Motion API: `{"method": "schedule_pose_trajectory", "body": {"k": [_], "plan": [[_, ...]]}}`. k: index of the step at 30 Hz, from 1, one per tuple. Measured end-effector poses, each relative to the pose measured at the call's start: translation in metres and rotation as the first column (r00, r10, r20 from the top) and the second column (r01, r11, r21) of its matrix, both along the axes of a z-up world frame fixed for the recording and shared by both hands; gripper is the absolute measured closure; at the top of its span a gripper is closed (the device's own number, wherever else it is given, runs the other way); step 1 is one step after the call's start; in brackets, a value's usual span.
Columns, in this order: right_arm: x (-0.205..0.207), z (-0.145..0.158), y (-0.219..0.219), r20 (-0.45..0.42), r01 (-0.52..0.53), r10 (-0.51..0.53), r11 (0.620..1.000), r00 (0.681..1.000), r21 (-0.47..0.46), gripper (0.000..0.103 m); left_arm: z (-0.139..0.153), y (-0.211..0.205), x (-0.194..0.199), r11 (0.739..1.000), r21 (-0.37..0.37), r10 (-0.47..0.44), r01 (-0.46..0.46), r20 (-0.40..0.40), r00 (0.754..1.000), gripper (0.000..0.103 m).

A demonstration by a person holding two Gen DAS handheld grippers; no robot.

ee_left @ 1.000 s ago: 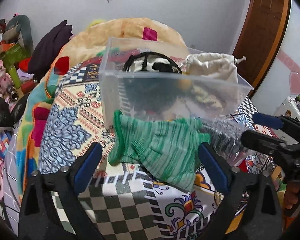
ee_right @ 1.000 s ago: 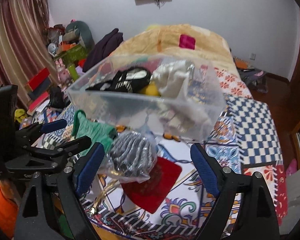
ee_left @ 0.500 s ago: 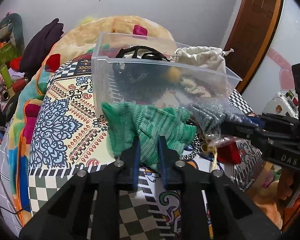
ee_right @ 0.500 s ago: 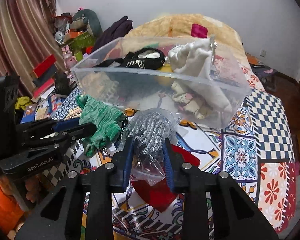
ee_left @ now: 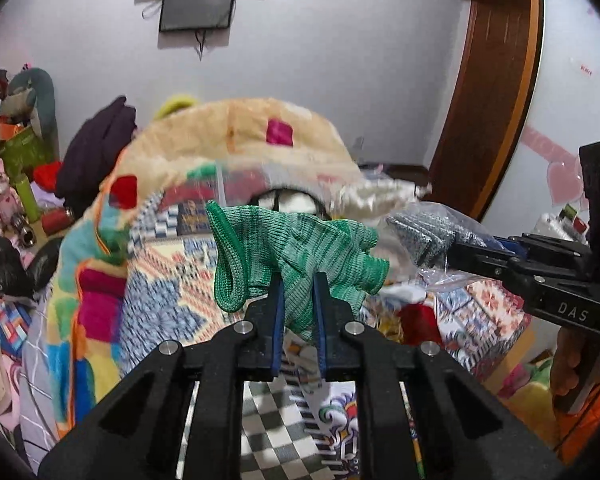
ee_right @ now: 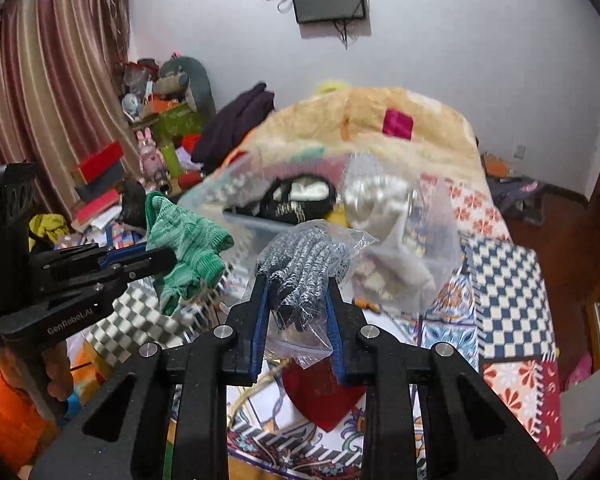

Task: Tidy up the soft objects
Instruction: 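Carry the glove and bagged scrubber into the clear box while both tools release them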

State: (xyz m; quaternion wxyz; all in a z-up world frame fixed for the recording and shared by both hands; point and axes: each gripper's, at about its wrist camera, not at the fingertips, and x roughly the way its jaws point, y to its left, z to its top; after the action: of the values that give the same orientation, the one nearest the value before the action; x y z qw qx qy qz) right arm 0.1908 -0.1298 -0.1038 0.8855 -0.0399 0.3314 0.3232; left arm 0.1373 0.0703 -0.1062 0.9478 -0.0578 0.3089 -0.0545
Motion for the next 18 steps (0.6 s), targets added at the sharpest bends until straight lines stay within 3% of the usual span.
{"method": "schedule_pose_trajectory", "body": {"k": [8,18], "plan": [[0.018,0.030,0.012,0.103,0.046,-0.047,0.999,0.994,0.018,0.079,0.029,-0.002,0.018,0.999,0.037,0.005,-0.007,0.072,0.997,0.090],[0.049,0.024,0.034,0.120,0.064,-0.059,0.997,0.991,-0.036,0.079,0.025,-0.009,0.069,0.997,0.072,0.015,-0.017,0.038,0.999,0.090]]}}
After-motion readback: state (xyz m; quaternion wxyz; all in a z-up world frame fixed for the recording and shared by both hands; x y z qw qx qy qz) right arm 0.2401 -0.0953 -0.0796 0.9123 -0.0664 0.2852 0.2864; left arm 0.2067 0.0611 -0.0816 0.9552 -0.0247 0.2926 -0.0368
